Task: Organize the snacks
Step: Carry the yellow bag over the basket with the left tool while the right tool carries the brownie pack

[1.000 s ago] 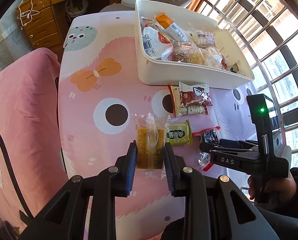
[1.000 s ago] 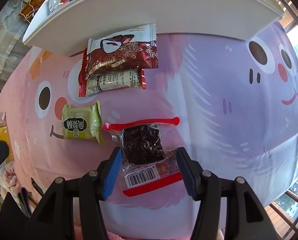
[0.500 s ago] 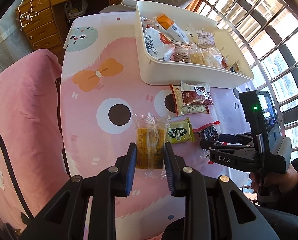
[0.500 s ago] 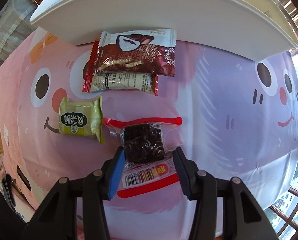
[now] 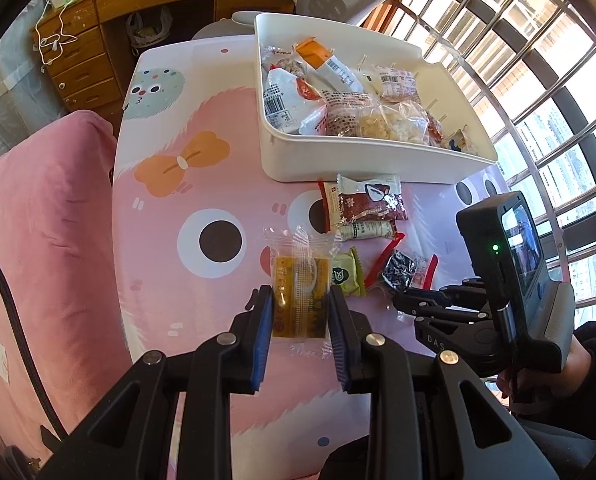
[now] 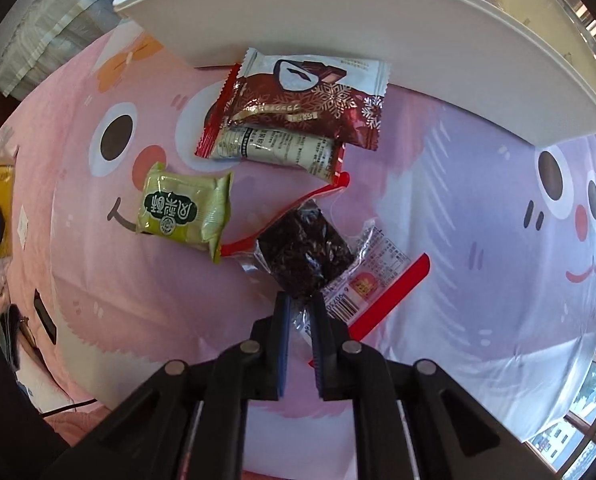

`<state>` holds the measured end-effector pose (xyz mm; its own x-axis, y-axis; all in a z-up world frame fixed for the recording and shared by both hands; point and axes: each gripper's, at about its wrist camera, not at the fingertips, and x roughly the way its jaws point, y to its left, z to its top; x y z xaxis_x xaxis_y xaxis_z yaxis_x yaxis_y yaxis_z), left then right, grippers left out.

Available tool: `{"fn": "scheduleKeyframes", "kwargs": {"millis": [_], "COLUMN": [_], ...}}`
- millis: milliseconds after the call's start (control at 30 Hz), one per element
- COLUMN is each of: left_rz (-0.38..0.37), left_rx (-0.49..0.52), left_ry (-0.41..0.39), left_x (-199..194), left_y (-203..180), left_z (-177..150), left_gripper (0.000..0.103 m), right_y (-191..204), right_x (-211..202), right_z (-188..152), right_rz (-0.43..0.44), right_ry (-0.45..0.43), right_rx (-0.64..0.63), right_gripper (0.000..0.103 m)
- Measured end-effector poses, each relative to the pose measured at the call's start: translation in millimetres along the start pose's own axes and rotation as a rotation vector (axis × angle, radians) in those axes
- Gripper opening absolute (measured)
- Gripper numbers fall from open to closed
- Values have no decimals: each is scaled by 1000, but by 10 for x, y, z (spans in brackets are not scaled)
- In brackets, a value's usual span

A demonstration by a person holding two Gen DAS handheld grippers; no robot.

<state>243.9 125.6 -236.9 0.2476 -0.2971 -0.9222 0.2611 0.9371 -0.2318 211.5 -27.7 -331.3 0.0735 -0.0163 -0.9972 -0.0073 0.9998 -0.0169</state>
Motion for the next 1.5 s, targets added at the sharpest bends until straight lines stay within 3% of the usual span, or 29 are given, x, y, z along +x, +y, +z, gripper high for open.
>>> {"fn": "scheduleKeyframes", "kwargs": {"millis": [100, 167, 533, 667, 800, 900, 967, 1100, 1167, 1500], "left_rz": [7, 11, 22, 24, 27, 33, 36, 39, 42, 41], "left_rx": [-10, -14, -50, -66, -81, -93, -106, -134, -142, -147], "left_ry": [-8, -14, -58, -70, -82, -89, -94, -100, -101, -111], "left_x": [-19, -37, -121, -141, -171, -195, -213, -245, -259, -301], "left_y": [-45, -82, -323, -384, -411, -407, -389, -334, -306, -214], "left_z": [2, 12, 91, 114, 100, 79, 60, 17, 0, 37], "left_gripper": [25, 25, 25, 25, 25, 25, 25, 25, 25, 25], "right_y": [-47, -109, -519, -577, -527, -445, -286, -179, -115, 104], "right_x": [-35, -23, -117, -266, -334, -340, -295, -228, -173, 19], "right_z": [-49, -59, -83, -34, 37, 92, 94, 169, 197, 254], "right_rz": [24, 41, 137, 201, 209, 207, 177, 123, 95, -41], "right_ry": [0, -2, -34, -75, -104, -96, -103, -88, -77, -28], "right_rx": [-7, -14, -30, -84, -168, -239, -281, -341, -369, -415], "right_gripper": [7, 0, 0, 0, 2, 17, 39, 50, 60, 65]}}
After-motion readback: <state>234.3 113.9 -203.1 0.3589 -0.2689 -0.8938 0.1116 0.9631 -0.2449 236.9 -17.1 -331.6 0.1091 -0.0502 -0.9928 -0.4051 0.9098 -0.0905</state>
